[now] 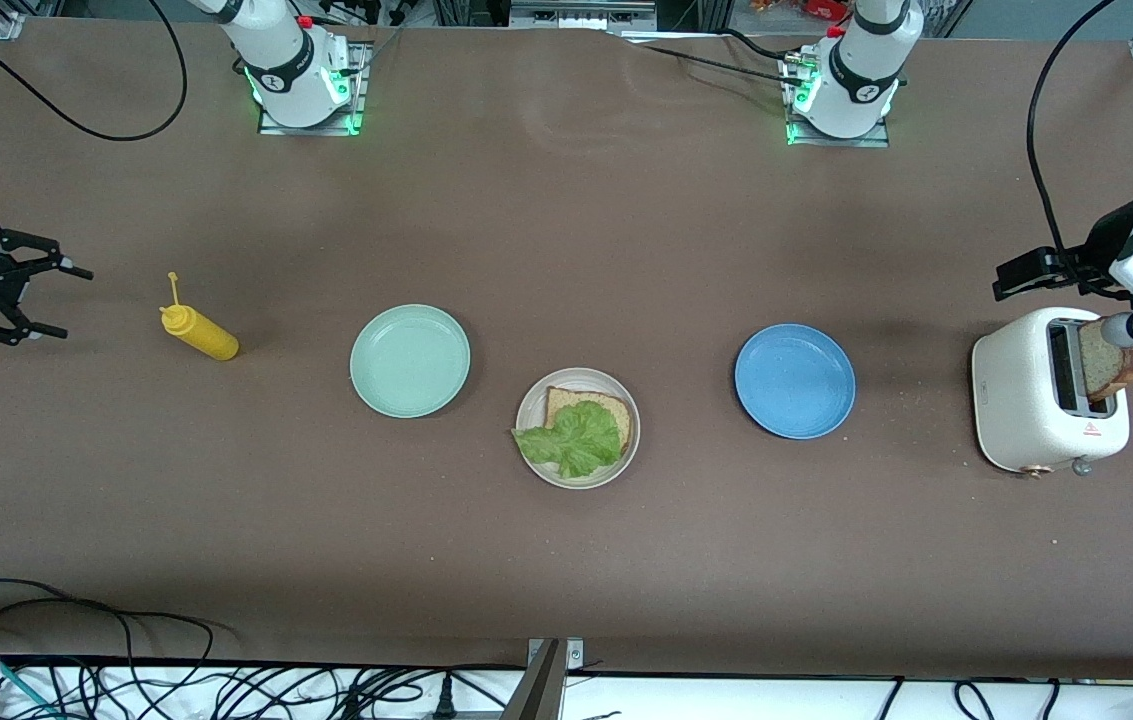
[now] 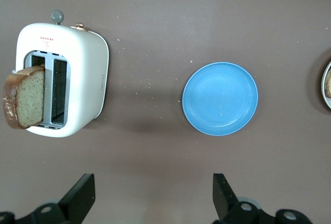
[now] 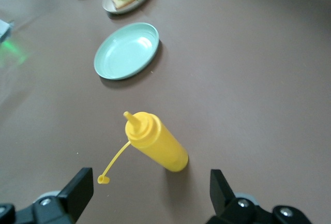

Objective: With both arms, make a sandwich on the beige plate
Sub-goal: 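Move the right gripper to the yellow mustard bottle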

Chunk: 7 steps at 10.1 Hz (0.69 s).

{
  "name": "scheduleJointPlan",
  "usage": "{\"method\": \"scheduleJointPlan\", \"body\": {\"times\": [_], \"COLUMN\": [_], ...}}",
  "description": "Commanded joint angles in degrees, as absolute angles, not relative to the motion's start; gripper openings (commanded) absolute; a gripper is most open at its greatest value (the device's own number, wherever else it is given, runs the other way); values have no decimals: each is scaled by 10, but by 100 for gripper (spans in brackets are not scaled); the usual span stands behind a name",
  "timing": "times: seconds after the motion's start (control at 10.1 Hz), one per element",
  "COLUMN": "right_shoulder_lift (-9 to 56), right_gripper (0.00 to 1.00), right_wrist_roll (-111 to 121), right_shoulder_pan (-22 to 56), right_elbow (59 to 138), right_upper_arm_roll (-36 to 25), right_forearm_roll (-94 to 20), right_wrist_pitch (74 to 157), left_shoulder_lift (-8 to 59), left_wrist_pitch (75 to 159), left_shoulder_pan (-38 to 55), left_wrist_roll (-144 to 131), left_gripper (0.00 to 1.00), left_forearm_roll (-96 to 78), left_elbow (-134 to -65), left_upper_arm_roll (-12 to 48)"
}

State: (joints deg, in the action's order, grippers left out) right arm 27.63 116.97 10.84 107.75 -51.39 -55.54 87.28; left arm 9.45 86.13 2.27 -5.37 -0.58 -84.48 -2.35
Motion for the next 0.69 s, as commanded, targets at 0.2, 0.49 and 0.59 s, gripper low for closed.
{"method": "scheduleJointPlan", "body": {"times": [0.2, 0.49, 0.59], "right_shoulder_lift": [378, 428, 429], "right_gripper": [100, 100, 100], "right_wrist_roll": [1353, 1386, 1385], "right_shoulder_pan": [42, -8, -32], "right_elbow": [1104, 1098, 1096], "right_upper_arm_roll": [-504, -449, -411], "right_forearm_roll": [-673, -728, -731], "right_wrist_pitch": [765, 737, 740], "left_shoulder_lift": [97, 93, 93], "left_wrist_pitch": [865, 861, 861], "left_shoulder_pan": [23, 24, 24], "left_wrist_roll": [-46, -51, -51], "left_gripper": [100, 100, 100], "left_forearm_roll": [-8, -8, -8], "left_elbow": [-843, -843, -842], "left_upper_arm_roll": [-25, -25, -25]}}
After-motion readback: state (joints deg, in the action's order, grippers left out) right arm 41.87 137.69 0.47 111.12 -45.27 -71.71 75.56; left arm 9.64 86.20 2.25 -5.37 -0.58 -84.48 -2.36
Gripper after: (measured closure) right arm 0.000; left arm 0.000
